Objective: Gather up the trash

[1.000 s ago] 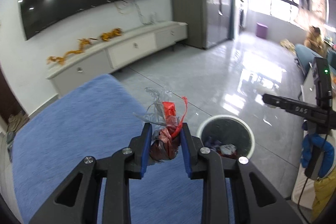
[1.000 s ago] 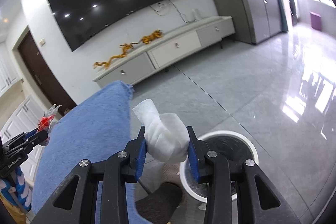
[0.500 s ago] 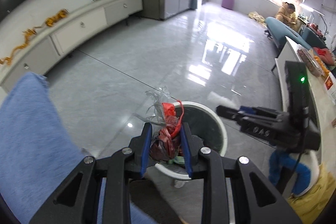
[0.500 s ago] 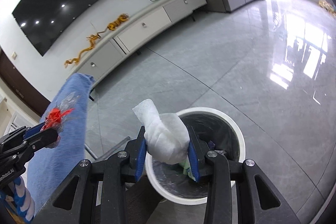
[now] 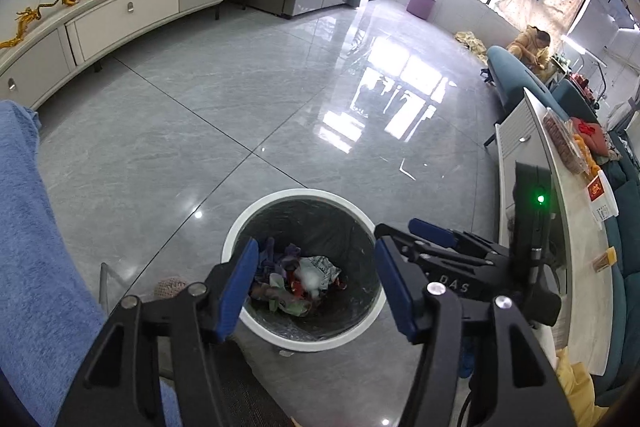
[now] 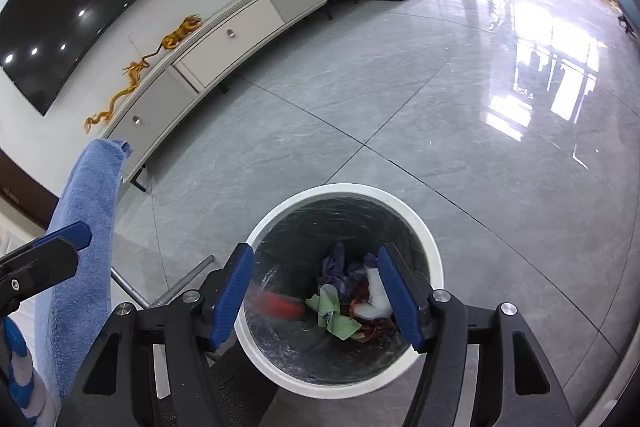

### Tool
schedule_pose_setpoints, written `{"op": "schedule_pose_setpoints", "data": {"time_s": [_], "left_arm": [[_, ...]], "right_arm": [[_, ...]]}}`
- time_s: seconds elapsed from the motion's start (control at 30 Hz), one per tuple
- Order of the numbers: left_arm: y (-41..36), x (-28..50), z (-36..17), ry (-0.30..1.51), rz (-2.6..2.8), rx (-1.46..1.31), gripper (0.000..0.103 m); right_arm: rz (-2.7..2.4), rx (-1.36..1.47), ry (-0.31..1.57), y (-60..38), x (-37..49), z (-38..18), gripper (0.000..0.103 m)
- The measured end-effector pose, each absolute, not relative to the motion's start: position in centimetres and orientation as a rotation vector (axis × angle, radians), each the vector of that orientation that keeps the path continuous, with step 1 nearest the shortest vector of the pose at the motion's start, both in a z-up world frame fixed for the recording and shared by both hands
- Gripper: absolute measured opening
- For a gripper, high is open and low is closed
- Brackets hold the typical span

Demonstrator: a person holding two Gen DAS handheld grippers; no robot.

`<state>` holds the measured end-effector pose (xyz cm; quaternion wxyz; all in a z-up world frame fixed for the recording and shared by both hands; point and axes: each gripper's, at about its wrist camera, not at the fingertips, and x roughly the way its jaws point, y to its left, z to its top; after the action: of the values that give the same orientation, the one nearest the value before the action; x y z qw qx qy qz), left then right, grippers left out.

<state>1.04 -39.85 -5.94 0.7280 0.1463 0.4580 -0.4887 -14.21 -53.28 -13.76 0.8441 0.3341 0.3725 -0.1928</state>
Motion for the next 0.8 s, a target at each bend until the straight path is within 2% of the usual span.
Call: {"op": "schedule_pose_setpoints", "data": {"time_s": [0.13, 0.43, 0.5, 0.8], "left_arm": [[-38.0, 0.5, -4.2, 0.970, -1.045, 0.306, 0.059], [-29.8, -0.4, 0.4, 0.883, -0.918, 0.211, 0.066], [-27.4, -0.5, 1.4, 0.859, -0.892, 0.177, 0.066], [-16.0, -2.0, 4.9, 0.655, -0.682, 0.102, 0.078]], "right_arm": [[-0.414, 0.700, 0.765, -52.9, -14.6, -12.3, 0.063], [-0.363, 0.618, 0.692, -48.4, -14.9, -6.3, 0.070], [-0.342, 0.581, 0.681, -46.8, -14.6, -4.9, 0.074], [-0.249, 0.401, 0.659, -37.8, -12.8, 0.2, 0.080]]}}
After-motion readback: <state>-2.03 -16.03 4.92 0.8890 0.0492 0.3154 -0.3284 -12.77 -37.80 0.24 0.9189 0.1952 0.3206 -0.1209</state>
